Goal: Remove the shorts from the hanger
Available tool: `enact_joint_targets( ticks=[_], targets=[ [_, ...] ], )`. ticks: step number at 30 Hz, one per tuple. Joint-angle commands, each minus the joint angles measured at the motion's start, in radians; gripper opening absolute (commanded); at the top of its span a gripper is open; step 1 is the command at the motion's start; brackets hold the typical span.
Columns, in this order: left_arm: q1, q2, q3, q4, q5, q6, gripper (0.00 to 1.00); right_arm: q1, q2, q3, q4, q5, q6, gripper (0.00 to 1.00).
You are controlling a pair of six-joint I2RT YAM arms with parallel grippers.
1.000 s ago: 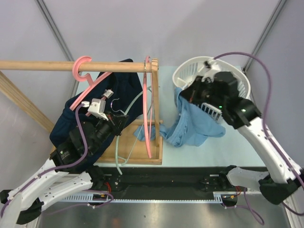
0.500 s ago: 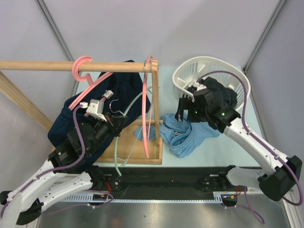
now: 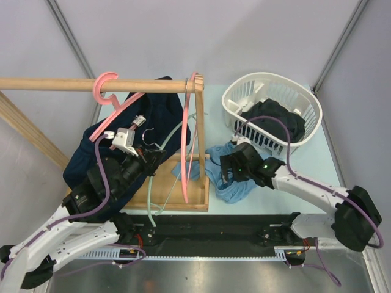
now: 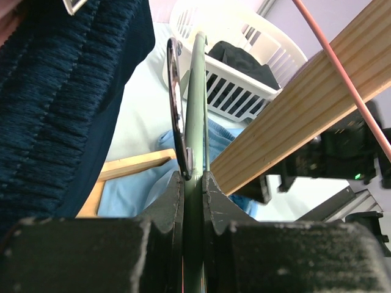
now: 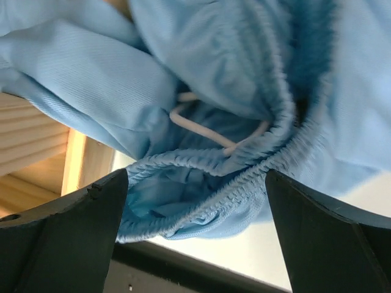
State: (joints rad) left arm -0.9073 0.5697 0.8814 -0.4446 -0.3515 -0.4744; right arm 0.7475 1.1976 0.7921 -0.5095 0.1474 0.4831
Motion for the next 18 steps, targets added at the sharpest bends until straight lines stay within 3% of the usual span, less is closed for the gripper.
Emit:
enact_joint_targets(
  ticks=[1,12,15,16,18],
  targets=[
    [-0.001,-0.008,0.027,0.038,0.010,-0.017,0.00,0.069,0.116,-0.014,0.210,0.093,-0.040,1.00],
    [0.001,-0.010,0.025,0.032,0.003,-0.007,0.00,0.093,0.370,-0.016,0.356,0.184,-0.028,0.99],
    [-0.001,-0.011,0.022,0.030,-0.001,-0.006,0.00,0.098,0.417,-0.016,0.345,0.228,-0.009,0.90],
    [-0.001,-0.014,0.021,0.032,-0.003,-0.006,0.00,0.098,0.428,-0.016,0.336,0.239,0.006,0.81],
    [-0.001,-0.016,0.016,0.035,-0.004,-0.004,0.00,0.101,0.448,-0.016,0.325,0.271,0.020,0.74]
  ],
)
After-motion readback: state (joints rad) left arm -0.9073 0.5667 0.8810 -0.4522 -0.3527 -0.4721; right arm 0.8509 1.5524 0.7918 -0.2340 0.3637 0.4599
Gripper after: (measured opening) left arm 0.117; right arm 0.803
